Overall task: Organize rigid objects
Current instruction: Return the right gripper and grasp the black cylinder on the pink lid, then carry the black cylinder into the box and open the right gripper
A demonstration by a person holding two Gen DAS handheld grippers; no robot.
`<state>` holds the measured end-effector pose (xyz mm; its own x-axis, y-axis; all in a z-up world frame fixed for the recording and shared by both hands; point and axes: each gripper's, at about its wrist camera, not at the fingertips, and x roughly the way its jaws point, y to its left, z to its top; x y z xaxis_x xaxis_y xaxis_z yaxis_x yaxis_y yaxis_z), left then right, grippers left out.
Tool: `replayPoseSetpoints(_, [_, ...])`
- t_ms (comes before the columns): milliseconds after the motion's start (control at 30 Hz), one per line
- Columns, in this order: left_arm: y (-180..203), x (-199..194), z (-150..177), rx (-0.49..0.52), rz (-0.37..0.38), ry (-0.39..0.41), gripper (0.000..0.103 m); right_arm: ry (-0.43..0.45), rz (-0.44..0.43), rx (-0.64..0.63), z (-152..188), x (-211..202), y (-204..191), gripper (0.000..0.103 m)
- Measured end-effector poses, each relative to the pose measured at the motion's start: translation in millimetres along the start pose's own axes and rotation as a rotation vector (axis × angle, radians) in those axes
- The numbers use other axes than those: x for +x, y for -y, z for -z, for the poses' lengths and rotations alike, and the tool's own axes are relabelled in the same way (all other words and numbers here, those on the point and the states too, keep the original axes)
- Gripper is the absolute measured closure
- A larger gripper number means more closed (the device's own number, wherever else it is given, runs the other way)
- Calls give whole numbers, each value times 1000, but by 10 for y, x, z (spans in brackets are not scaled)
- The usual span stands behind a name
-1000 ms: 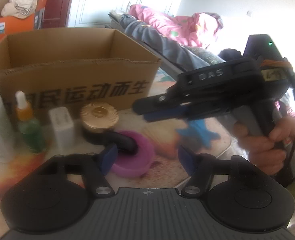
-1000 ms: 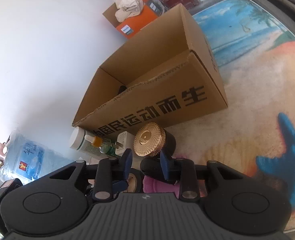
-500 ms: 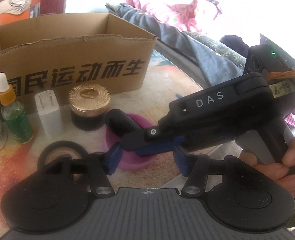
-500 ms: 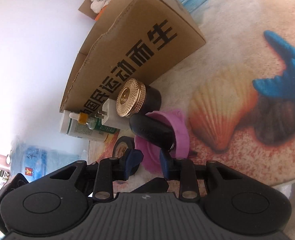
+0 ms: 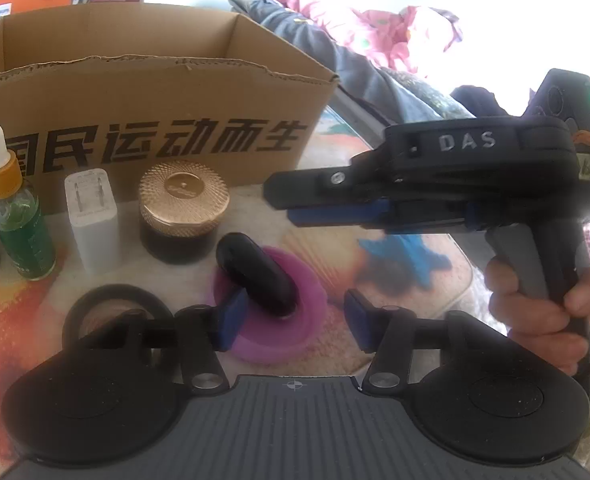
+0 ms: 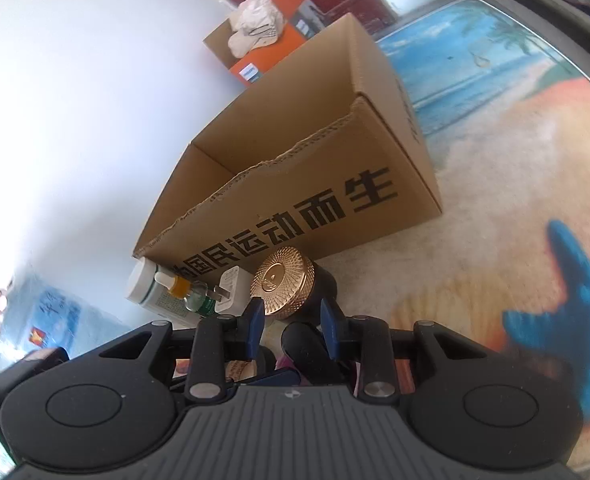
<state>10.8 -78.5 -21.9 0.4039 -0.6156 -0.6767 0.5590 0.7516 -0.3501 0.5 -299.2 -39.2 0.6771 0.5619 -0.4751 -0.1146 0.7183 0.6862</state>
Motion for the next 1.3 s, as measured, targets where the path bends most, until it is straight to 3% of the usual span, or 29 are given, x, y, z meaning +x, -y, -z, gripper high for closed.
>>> replayPoseSetpoints(267, [-58,93,-17,-36,-32,1,63,-56,32,-49,32,290,45,70])
replayPoseSetpoints(467, [-14,139,16,1,-66,21,74,-32,35,-114,106,230,-32,77])
replayPoseSetpoints(767, [10,107,44,63,-62,54,74,7,34,-236,220,43,-220,78])
replayPoseSetpoints(1300, [26,-1,98,82,-89,137,75,42,12,-230,276,-19,-281,77])
